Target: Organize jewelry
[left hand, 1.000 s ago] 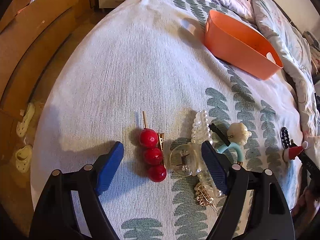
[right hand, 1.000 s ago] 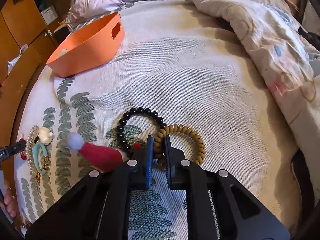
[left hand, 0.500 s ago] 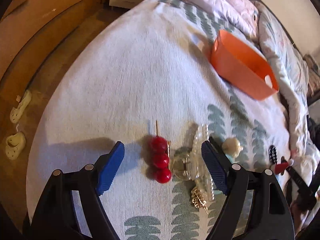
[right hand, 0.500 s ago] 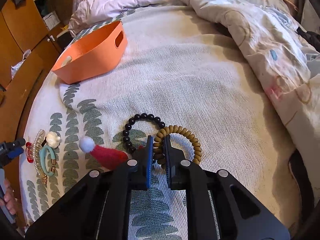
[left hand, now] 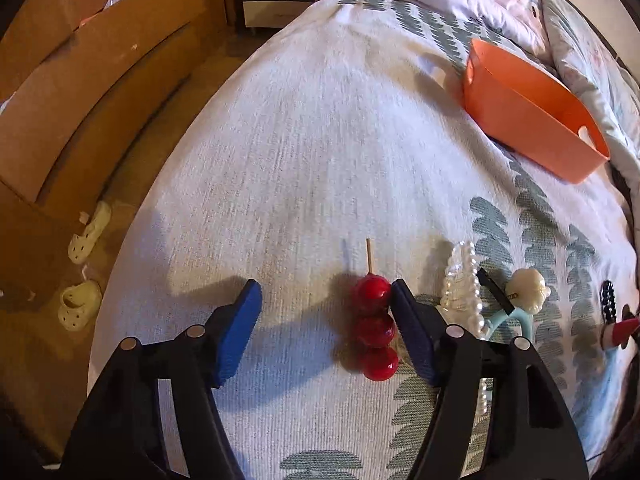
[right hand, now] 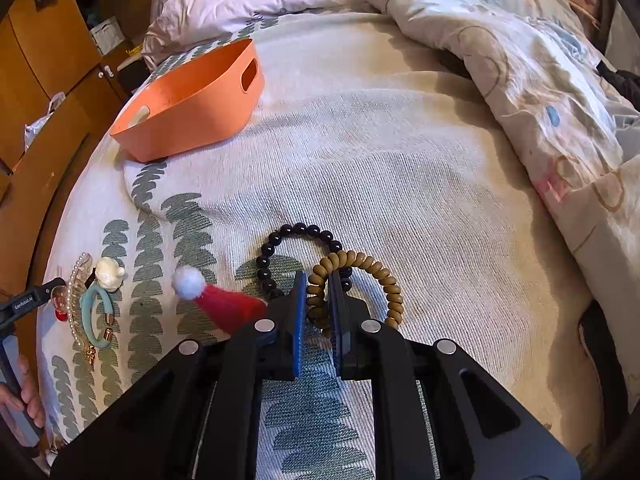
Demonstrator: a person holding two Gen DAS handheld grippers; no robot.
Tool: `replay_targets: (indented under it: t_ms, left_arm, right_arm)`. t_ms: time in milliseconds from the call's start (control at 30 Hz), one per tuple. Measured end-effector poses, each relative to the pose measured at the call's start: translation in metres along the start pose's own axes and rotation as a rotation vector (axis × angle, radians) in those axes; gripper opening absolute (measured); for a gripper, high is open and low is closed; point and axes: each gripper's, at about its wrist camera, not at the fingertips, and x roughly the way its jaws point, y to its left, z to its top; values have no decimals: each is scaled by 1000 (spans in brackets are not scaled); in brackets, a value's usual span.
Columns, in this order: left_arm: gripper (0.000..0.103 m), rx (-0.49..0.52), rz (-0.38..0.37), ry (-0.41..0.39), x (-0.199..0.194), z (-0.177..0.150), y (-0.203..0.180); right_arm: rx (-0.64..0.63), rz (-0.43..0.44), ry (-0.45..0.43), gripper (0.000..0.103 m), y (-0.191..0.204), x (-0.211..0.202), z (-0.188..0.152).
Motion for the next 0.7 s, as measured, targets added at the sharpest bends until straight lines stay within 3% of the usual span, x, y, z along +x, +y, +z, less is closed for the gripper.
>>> replay_targets:
  t_ms: [200,367,433,533,700]
  left_arm:
    - [65,30,-4,-11,-5,-4,-6]
    - [44,67,48,-15,-1,-6,-15]
    - [42,77,65,-18,-1,-8,-17]
    - [27,89,68,-16,1,-9,-19]
    - [26,88,58,-11,2,-8,-17]
  right_arm:
    - [-3,-7,1,12,-1,1,0]
    - [-2,-9,-3,12,-1,0,-1]
    - [-1,-9,-4,12,-1,-1,-1]
    - [-1,-9,-5,12,-2,-2,-1]
    - [1,-8,-9,12,-2,-4,-1]
